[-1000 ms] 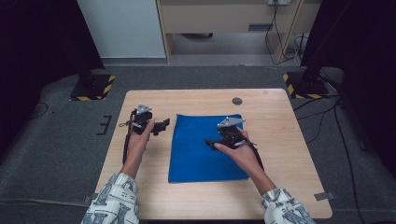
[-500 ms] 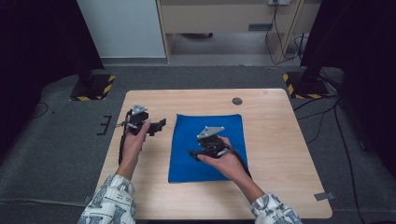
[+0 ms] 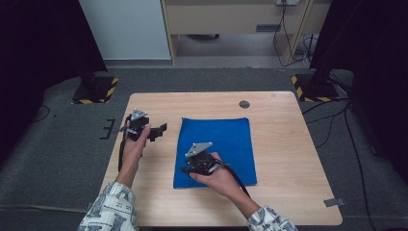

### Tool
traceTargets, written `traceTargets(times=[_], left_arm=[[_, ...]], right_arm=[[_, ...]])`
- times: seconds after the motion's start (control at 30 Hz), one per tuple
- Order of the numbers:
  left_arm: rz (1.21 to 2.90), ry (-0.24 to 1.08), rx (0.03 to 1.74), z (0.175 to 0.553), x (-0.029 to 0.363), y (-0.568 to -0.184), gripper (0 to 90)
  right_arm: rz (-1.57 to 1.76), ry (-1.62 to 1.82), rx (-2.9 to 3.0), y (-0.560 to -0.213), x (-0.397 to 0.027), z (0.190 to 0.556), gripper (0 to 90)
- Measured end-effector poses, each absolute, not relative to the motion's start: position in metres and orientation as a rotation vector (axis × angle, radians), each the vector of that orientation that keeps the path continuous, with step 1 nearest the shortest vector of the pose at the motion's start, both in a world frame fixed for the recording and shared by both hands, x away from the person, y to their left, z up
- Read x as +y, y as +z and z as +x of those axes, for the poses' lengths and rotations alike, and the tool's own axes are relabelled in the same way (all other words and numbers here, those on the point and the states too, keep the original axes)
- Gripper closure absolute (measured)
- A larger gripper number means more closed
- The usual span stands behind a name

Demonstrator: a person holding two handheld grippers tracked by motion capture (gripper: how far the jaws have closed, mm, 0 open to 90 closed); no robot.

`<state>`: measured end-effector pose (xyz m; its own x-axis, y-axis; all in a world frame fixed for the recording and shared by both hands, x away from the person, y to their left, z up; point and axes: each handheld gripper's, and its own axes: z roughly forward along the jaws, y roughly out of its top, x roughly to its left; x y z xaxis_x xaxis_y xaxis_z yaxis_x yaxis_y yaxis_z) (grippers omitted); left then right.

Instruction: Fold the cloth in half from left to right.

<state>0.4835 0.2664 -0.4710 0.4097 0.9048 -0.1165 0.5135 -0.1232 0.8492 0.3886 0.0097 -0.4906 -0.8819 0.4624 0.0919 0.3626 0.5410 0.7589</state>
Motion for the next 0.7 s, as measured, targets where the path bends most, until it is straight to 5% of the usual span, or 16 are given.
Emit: traceTargets(times=[0.5, 0.7], left_arm=[[1.803, 0.536, 1.232, 0.483, 0.265, -0.478, 9.8], [1.806, 0.532, 1.234, 0.483, 0.266, -0.48, 9.8]], right_arm=[[0.639, 1.227, 2.695, -0.499, 0.025, 0.372, 82.7], [0.637, 1.218, 2.711, -0.502, 0.027, 0.369, 77.5]])
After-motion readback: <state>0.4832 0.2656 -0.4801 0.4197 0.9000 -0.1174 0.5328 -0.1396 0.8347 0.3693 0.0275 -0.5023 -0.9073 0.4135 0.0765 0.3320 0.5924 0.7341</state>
